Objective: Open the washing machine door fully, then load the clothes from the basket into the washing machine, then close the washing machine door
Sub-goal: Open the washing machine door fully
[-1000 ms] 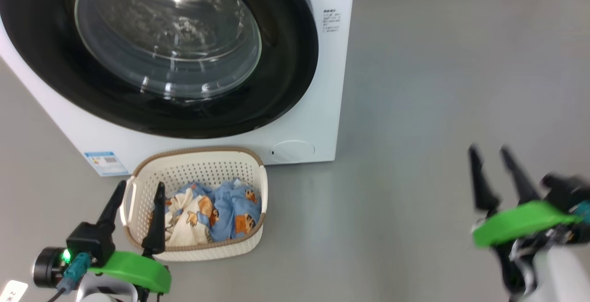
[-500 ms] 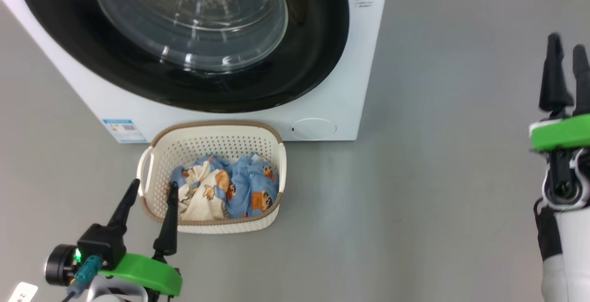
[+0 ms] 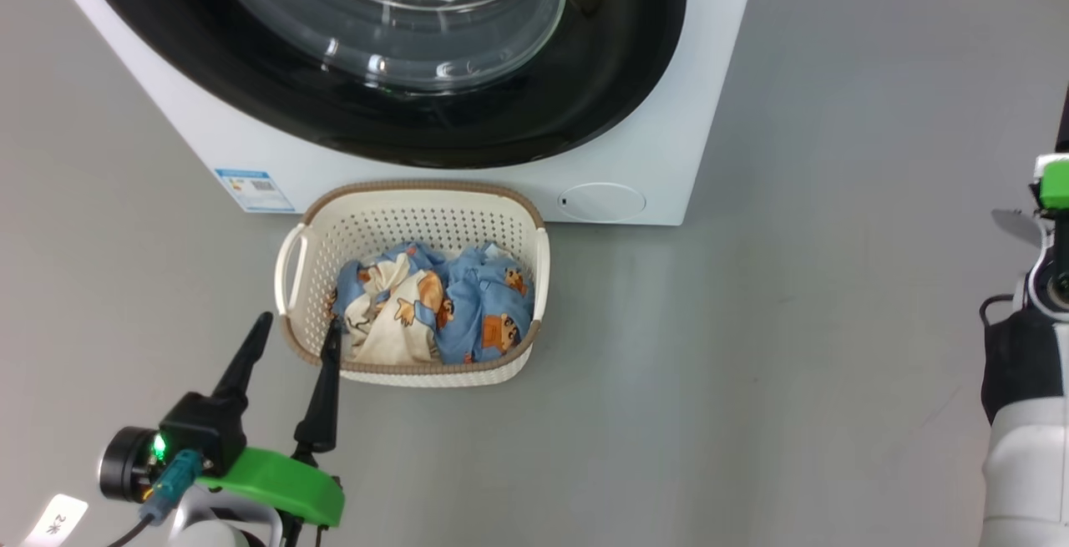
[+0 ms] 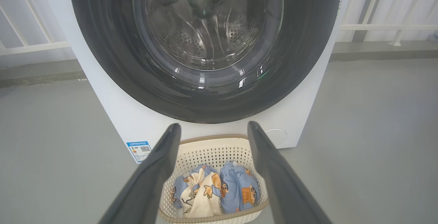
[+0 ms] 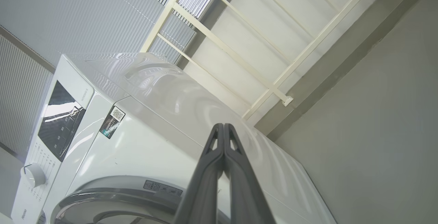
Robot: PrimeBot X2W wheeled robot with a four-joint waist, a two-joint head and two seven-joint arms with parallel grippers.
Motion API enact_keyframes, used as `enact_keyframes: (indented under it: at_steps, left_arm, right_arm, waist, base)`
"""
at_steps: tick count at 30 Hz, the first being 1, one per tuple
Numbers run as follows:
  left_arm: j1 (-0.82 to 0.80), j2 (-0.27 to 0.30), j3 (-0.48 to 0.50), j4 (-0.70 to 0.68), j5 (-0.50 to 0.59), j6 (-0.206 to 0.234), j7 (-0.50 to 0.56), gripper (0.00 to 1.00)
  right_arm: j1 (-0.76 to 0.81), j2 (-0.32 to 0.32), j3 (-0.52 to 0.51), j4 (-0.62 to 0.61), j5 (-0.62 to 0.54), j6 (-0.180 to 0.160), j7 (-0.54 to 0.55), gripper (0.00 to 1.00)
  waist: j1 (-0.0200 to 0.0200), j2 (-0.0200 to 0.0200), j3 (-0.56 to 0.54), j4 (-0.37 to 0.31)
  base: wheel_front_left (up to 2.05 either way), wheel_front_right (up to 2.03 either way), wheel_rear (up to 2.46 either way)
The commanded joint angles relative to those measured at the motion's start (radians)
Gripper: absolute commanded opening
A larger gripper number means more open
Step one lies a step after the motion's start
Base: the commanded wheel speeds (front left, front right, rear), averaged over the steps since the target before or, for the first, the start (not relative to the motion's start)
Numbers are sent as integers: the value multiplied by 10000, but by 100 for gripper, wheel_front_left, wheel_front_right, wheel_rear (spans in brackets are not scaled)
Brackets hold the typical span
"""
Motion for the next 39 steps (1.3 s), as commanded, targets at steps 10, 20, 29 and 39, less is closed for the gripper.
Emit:
enact_keyframes:
  at_steps: [10,20,29,39]
  left_arm:
    - [-586,84,108,-247,95,-52,-67,100]
    - [-801,25,-85,-274,-7,-57,-67,100]
    - [-1048,0,-408,-303,-207,-31,-67,100]
    - [-1205,-3,-857,-280,-473,106,-67,100]
  right_arm:
    - [-1999,142,-848,957,950,16,1482,0]
    - [-3979,148,-1583,2749,847,16,2716,0]
    - [-5647,149,-2133,4312,315,16,3992,0]
    - [-6613,150,-2586,5271,-548,16,4746,0]
  waist:
    - [0,0,522,361]
    - [0,0,951,652]
    - [0,0,1354,961]
    - [0,0,1617,1205]
  base:
    - [0,0,0]
    - [0,0,0]
    - [0,0,0]
    - [0,0,0]
